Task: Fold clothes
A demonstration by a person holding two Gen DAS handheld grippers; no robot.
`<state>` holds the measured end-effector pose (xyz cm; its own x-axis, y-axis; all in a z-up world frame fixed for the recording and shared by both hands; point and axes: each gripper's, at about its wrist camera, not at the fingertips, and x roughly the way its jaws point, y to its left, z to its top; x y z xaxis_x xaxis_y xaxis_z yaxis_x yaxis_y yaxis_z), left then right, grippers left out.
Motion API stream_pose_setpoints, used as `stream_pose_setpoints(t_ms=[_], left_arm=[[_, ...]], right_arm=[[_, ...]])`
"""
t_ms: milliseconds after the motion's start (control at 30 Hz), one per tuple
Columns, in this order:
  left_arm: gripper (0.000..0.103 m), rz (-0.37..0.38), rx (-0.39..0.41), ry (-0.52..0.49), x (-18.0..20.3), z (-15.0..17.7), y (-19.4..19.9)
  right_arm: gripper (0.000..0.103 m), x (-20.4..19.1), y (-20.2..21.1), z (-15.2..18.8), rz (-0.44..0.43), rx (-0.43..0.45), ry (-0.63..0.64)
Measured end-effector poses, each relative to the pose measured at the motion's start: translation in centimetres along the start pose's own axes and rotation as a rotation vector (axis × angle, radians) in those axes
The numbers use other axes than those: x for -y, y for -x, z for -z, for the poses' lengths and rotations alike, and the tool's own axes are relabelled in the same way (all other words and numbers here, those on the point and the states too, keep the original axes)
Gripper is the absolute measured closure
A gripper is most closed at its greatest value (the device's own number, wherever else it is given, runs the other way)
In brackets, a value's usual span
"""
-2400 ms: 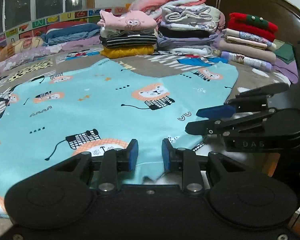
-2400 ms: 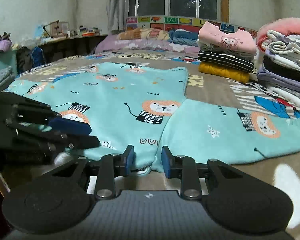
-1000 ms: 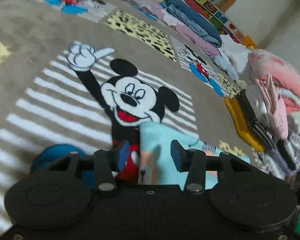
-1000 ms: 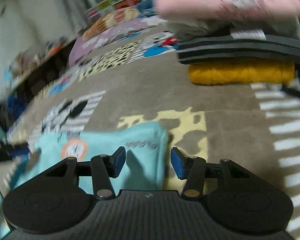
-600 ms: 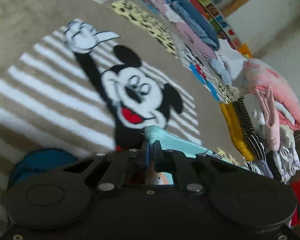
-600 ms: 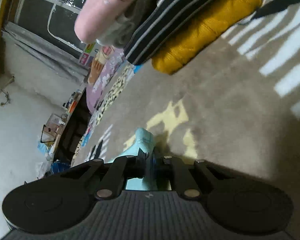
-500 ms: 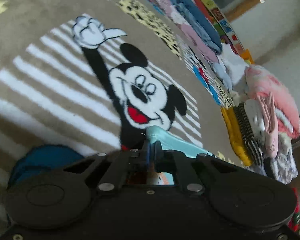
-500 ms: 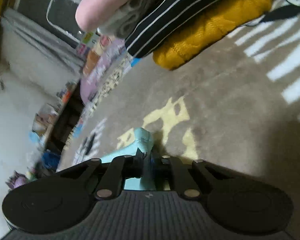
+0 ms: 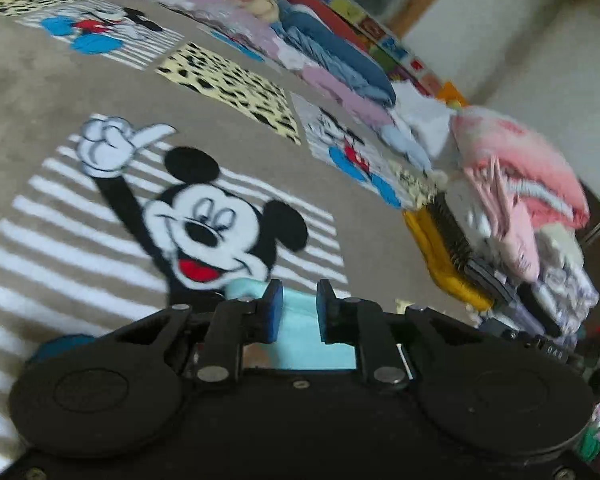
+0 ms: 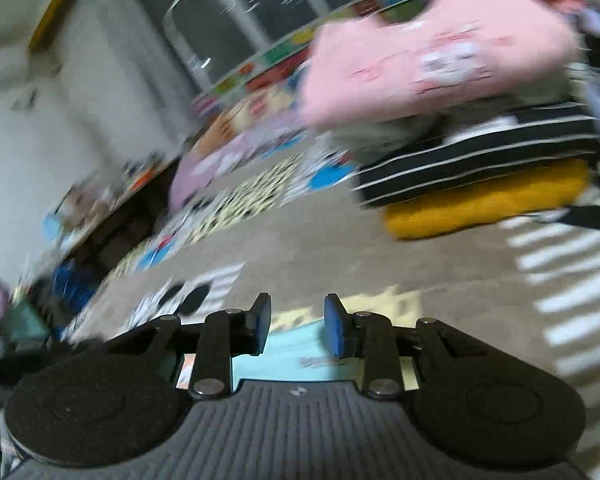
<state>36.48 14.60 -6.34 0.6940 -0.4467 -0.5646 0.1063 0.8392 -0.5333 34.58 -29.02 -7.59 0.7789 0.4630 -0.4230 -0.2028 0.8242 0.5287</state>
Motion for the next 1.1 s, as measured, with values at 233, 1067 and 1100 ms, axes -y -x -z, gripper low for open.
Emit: stream_pose_setpoints(t_ms=[233, 1067, 1100], left_arm=[[0.098, -0.085, -0.07, 0.116, -2.0, 0.9, -2.5], [0.072, -0.055, 0.075, 0.09, 2.6, 13.5, 11.3], [0.074, -0.08, 0.027, 0.15, 1.5, 13.9, 10.0]], right_arm=[[0.103, 2.7, -4.4, 0.9, 0.126, -0.13, -0.096], [0.079, -7.0, 17.0, 13.8, 0.001, -0.004, 0.111], [0.079, -7.5, 17.0, 14.8, 0.004, -0.019, 0.128]])
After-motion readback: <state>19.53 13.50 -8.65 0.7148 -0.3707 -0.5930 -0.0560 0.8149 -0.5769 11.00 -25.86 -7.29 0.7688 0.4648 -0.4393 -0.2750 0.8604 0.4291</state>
